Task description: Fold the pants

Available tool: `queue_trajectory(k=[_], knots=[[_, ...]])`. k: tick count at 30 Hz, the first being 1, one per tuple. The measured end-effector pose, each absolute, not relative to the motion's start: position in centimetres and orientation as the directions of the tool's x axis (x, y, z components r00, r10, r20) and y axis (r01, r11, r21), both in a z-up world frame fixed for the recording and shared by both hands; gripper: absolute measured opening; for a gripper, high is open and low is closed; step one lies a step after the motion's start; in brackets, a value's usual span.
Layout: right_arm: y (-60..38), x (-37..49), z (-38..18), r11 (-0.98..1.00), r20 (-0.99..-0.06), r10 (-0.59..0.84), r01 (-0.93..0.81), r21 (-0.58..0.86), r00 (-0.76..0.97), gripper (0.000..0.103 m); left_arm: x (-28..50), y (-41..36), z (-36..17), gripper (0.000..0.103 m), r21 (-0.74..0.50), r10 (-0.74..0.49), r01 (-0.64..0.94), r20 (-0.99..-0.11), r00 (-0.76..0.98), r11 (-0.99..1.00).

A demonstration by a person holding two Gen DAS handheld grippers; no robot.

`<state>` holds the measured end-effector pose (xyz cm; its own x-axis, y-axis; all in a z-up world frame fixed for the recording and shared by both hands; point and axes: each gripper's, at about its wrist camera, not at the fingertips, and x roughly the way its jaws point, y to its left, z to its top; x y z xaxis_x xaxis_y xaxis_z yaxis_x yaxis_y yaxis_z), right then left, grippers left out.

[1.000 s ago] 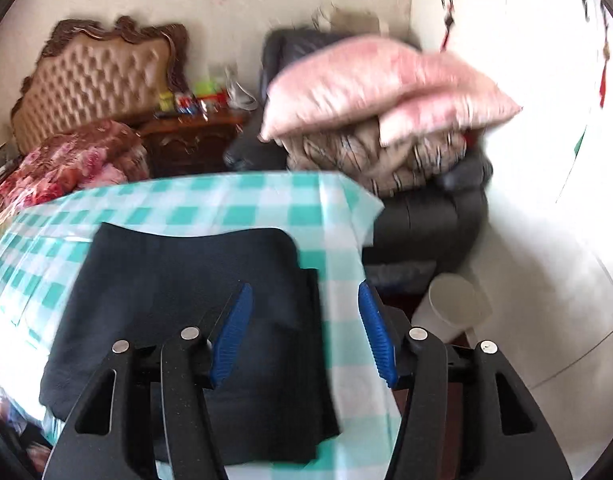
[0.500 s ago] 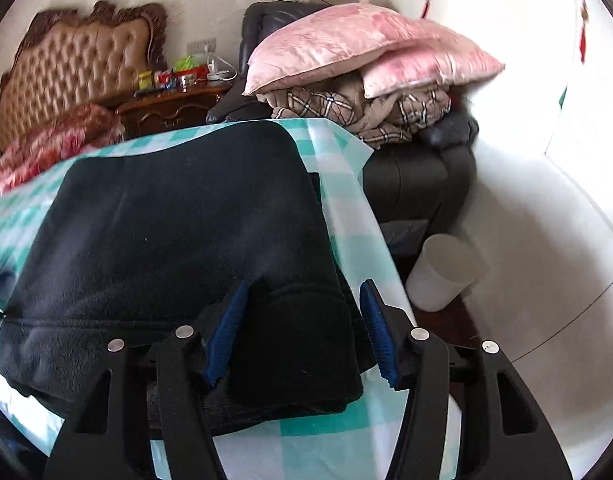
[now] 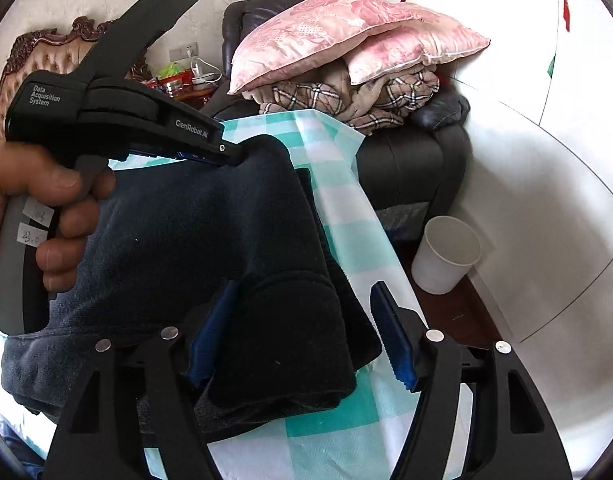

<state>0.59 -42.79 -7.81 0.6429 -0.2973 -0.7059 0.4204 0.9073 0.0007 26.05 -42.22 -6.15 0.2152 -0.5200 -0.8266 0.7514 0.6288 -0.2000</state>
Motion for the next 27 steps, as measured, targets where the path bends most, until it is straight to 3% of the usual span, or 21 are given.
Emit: queue_trajectory(k=[14, 21, 27], knots=[[-42.4, 0.5, -7.9, 0.892, -0.705, -0.339, 0.451, -0.031, 0.623, 0.065, 24.9, -38.7, -5.5, 0.017, -0.305, -0.558, 0.693, -0.812, 0.169, 0.653], [-42.4, 0.6, -8.0, 0.887, -0.703, -0.344, 0.46, -0.027, 0.622, 0.066, 15.8, -30.9, -3.8, 0.018, -0.227, -0.616, 0.767, -0.742, 0.263, 0.6], [-41.9, 0.5, -8.0, 0.883, -0.701, -0.365, 0.466, -0.053, 0.612, 0.068, 11.8, -28.7, -6.5, 0.018, -0.152, -0.579, 0.787, -0.761, 0.293, 0.598]])
